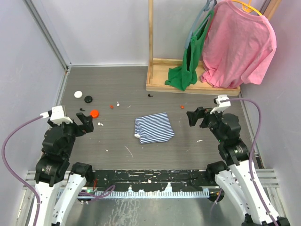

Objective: Insert the wireless bluetooth earbuds into the charging case
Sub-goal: Move the distractor to the center of the board.

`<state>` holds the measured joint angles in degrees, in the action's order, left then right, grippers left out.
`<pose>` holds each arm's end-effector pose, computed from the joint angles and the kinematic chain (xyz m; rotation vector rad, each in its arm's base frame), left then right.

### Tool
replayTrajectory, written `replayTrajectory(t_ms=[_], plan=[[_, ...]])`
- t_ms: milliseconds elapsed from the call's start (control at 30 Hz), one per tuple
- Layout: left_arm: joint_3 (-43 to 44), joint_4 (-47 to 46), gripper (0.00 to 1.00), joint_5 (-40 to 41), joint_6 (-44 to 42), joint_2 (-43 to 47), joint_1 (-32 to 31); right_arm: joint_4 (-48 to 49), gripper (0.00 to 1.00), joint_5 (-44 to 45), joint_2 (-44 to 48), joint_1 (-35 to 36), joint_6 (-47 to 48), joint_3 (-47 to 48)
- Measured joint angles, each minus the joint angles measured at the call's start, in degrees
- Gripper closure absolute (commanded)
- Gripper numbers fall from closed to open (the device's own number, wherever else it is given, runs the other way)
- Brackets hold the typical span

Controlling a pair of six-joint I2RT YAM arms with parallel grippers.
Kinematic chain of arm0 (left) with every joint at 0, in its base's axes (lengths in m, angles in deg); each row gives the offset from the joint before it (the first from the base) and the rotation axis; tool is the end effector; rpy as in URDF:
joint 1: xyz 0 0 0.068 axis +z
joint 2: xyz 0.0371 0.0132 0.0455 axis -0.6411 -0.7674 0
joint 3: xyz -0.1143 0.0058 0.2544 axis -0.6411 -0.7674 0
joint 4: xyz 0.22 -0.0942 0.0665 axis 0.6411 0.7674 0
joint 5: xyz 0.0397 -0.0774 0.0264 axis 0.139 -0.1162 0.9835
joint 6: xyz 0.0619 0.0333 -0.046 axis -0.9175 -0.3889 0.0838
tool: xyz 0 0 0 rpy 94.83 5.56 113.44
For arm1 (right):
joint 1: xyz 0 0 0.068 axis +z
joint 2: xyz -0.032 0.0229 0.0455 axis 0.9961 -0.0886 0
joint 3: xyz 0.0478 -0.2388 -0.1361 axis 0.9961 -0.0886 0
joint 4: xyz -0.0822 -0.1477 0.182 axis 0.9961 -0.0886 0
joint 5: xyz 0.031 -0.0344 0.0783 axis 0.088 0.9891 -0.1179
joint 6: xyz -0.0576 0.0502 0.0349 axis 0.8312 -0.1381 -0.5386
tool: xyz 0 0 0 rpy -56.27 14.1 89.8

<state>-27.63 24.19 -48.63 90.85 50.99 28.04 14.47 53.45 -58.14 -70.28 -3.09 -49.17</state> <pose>0.0931 -0.0017 0.3261 -0.2337 1.7482 -0.1361 0.1403 0.0415 0.3088 -0.0906 1.7522 0.3947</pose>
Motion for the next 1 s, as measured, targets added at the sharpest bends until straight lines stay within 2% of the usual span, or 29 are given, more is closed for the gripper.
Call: replayTrajectory(t_ms=[333, 700, 1000], plan=[[-0.55, 0.02, 0.02, -5.18, 1.27, -3.93, -1.36, 5.27, 0.0, -5.66, -15.04, 2.25, -7.8, -1.66], [-0.63, 0.22, 0.02, -5.75, 1.22, -5.46, -2.34, 17.99, 0.0, -0.63, -34.84, 22.16, -16.09, -2.01], [-0.63, 0.81, 0.02, -5.75, 1.2, -6.29, -2.69, 25.55, 0.0, 2.49, -54.01, 33.31, -19.28, 7.85]])
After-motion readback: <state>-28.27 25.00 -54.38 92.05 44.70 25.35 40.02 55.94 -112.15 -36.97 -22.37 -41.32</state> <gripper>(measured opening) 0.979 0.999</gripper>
